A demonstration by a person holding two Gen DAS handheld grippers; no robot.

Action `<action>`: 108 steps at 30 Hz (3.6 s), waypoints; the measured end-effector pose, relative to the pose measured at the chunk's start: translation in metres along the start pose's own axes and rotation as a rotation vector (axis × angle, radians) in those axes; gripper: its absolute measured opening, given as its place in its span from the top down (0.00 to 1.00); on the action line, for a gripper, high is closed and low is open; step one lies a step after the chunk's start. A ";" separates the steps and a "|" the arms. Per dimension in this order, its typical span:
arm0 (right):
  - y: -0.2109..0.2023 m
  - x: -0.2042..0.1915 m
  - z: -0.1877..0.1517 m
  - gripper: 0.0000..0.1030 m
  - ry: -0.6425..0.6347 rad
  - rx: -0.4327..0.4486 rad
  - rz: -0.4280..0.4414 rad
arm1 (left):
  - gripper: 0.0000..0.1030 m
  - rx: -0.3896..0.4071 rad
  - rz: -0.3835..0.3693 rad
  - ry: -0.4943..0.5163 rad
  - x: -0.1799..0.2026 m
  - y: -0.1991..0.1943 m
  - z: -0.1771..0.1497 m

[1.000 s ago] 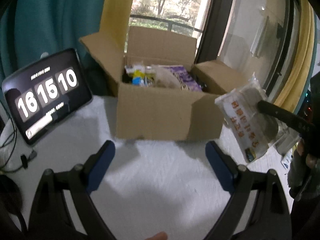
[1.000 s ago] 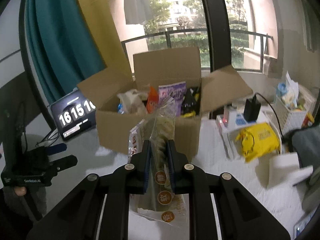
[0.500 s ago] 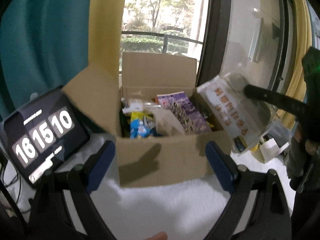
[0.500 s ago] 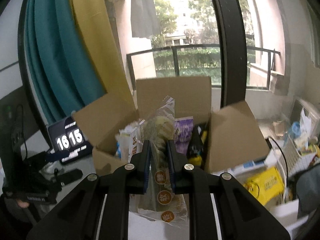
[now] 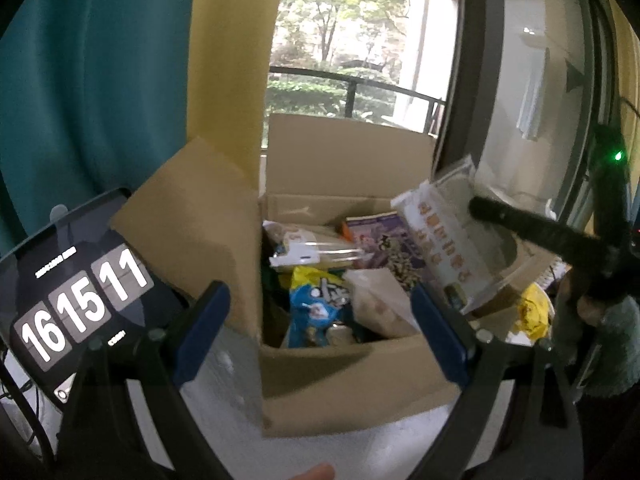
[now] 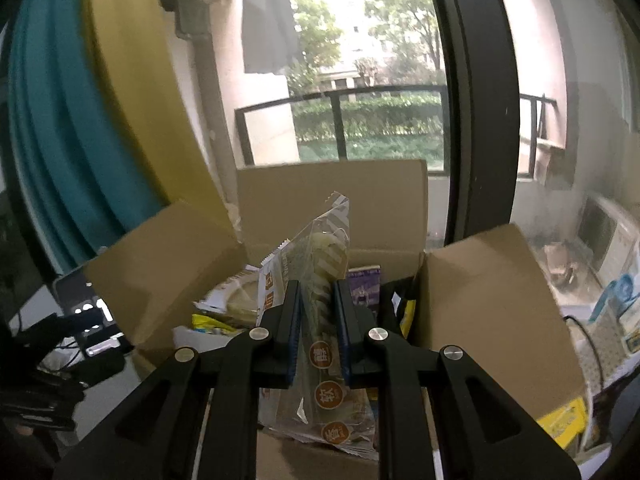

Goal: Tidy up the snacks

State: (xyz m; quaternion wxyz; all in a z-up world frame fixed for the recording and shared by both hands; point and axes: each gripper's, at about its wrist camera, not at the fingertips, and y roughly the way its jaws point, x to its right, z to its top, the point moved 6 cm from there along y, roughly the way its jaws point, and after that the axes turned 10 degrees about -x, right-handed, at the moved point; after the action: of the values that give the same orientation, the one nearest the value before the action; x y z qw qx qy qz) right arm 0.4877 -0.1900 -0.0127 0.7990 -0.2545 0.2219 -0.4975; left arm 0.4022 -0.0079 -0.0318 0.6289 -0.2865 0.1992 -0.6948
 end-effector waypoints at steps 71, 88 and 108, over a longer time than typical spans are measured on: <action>-0.120 -0.048 -0.142 0.48 -0.006 -0.116 -0.155 | 0.10 0.018 0.040 0.010 0.045 -0.129 -0.107; -0.220 -0.087 -0.162 0.47 -0.044 0.016 -0.141 | 0.10 0.202 0.033 0.076 0.073 -0.235 -0.123; -0.326 -0.119 -0.172 0.20 -0.092 0.188 -0.162 | 0.10 0.374 0.085 0.114 0.100 -0.331 -0.136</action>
State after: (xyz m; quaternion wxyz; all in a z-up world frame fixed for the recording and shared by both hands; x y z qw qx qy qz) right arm 0.1127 -0.2359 0.0714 0.7858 -0.2182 0.1163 -0.5669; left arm 0.0581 -0.0749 0.0905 0.6878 -0.1162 0.1138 -0.7075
